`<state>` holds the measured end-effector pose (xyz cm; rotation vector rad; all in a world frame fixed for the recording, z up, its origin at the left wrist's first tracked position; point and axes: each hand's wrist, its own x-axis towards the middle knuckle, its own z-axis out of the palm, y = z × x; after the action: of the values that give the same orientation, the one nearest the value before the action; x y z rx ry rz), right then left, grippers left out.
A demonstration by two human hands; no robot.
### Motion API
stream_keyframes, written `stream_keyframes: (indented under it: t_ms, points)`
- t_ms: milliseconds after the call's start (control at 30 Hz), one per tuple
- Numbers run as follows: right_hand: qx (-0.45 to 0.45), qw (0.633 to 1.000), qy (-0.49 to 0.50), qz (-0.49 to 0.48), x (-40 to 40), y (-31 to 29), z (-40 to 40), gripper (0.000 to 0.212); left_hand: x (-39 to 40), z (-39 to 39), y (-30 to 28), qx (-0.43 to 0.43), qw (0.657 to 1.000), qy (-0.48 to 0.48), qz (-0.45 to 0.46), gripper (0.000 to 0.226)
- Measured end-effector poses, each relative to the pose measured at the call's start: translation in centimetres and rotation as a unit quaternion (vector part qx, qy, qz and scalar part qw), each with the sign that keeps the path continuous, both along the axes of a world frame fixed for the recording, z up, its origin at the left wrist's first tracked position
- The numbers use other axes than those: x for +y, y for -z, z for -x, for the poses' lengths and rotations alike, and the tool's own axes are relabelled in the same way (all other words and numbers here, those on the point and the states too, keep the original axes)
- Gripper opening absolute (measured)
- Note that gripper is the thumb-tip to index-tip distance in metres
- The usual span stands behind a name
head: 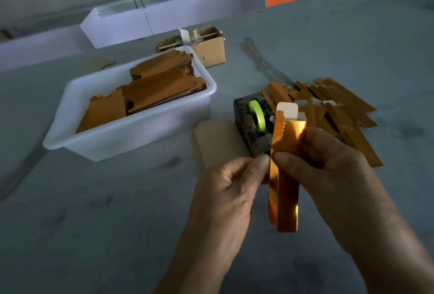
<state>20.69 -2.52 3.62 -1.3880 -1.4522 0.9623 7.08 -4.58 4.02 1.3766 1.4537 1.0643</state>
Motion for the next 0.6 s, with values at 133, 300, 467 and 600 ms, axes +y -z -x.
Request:
stream_keyframes:
  t_ms: [133, 300, 467, 600]
  points:
    - [-0.051, 0.993, 0.100, -0.041, 2.4, 0.5, -2.1, 0.006, 1.7, 2.0, 1.0, 0.212, 0.968, -0.123, -0.047, 0.045]
    - [-0.221, 0.965, 0.138, 0.010, 7.0, 1.4, -4.3, 0.018, 4.9, 4.3, 3.8, 0.289, 0.938, -0.175, 0.082, 0.050]
    - [-0.287, 0.933, 0.219, 0.005, 6.6, 2.1, -3.8, 0.051, 6.9, 5.5, 4.8, 0.175, 0.958, -0.176, 0.147, 0.048]
    - [-0.261, 0.939, 0.215, -0.070, 4.5, 2.3, -3.0, 0.040, 7.0, 6.5, 4.7, 0.095, 0.965, -0.187, 0.159, 0.032]
